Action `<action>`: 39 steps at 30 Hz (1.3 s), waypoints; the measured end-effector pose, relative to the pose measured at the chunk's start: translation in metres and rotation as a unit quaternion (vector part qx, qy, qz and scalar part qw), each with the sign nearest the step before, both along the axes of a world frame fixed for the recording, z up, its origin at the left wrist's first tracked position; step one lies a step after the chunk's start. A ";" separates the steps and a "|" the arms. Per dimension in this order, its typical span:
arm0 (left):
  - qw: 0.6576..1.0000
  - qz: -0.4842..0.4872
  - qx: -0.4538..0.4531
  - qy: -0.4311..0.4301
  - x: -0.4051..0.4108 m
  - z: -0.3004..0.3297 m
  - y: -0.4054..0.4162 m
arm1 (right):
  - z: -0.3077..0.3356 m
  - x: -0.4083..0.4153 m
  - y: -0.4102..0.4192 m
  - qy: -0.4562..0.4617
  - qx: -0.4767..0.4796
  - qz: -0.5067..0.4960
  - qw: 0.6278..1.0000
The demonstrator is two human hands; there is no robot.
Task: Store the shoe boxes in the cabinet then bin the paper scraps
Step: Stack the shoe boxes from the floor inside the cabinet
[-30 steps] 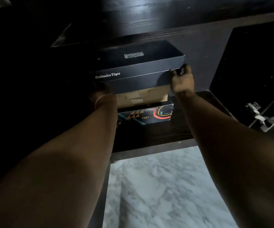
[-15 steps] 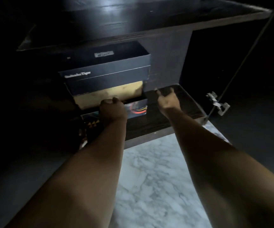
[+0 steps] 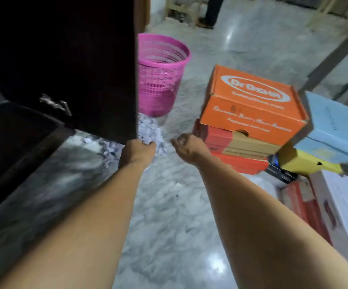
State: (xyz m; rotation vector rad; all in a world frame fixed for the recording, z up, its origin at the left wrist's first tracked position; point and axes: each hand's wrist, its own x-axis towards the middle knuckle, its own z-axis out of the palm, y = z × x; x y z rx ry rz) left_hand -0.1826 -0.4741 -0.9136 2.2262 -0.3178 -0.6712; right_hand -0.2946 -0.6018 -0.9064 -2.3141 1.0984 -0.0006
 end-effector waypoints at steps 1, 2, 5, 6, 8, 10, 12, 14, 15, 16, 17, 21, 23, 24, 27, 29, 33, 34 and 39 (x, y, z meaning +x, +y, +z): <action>0.999 -0.036 -0.009 0.006 -0.028 0.003 -0.023 | 0.006 -0.036 -0.018 0.002 -0.013 -0.031 0.999; 0.997 -0.070 -0.015 0.020 -0.058 0.007 -0.045 | 0.013 -0.073 -0.033 0.007 -0.023 -0.065 0.998; 0.981 -0.177 -0.055 0.052 -0.149 0.015 -0.103 | 0.034 -0.189 -0.066 0.025 -0.067 -0.181 0.981; 0.975 -0.209 -0.058 0.057 -0.179 0.017 -0.119 | 0.039 -0.227 -0.073 0.032 -0.081 -0.219 0.972; 0.959 -0.273 -0.048 0.052 -0.234 0.019 -0.144 | 0.044 -0.299 -0.085 0.038 -0.091 -0.292 0.951; 0.940 -0.334 -0.041 0.057 -0.284 0.021 -0.162 | 0.043 -0.366 -0.093 0.052 -0.087 -0.365 0.926; 0.917 -0.389 -0.041 0.076 -0.329 0.018 -0.175 | 0.035 -0.424 -0.096 0.072 -0.072 -0.424 0.900; 0.896 -0.434 -0.029 0.092 -0.366 0.009 -0.184 | 0.020 -0.471 -0.097 0.086 -0.047 -0.477 0.873; 0.889 -0.447 -0.028 0.099 -0.382 0.001 -0.187 | 0.011 -0.488 -0.096 0.085 -0.034 -0.496 0.864; 0.883 -0.457 -0.025 0.107 -0.396 -0.008 -0.189 | 0.001 -0.501 -0.093 0.082 -0.019 -0.508 0.857; 0.878 -0.462 -0.024 0.124 -0.408 -0.016 -0.189 | -0.006 -0.509 -0.087 0.078 -0.003 -0.514 0.854; 0.866 -0.448 -0.019 0.222 -0.437 -0.041 -0.186 | -0.035 -0.523 -0.073 0.027 0.020 -0.518 0.855; 0.868 -0.413 -0.007 0.277 -0.441 -0.048 -0.184 | -0.041 -0.523 -0.073 -0.018 0.040 -0.517 0.855; 0.867 -0.395 -0.002 0.303 -0.442 -0.051 -0.182 | -0.043 -0.523 -0.073 -0.039 0.053 -0.517 0.853; 0.866 -0.347 -0.012 0.359 -0.447 -0.057 -0.178 | -0.040 -0.520 -0.074 -0.075 0.092 -0.528 0.841; 0.866 -0.330 -0.036 0.374 -0.446 -0.058 -0.174 | -0.032 -0.515 -0.071 -0.081 0.114 -0.520 0.843; 0.886 -0.308 -0.055 0.342 -0.410 -0.059 -0.157 | -0.021 -0.489 -0.063 -0.121 0.161 -0.480 0.854; 0.891 -0.301 -0.054 0.336 -0.396 -0.058 -0.150 | -0.019 -0.478 -0.060 -0.128 0.173 -0.468 0.857; 0.908 -0.230 -0.048 0.347 -0.303 -0.042 -0.092 | -0.022 -0.394 -0.047 -0.110 0.217 -0.383 0.891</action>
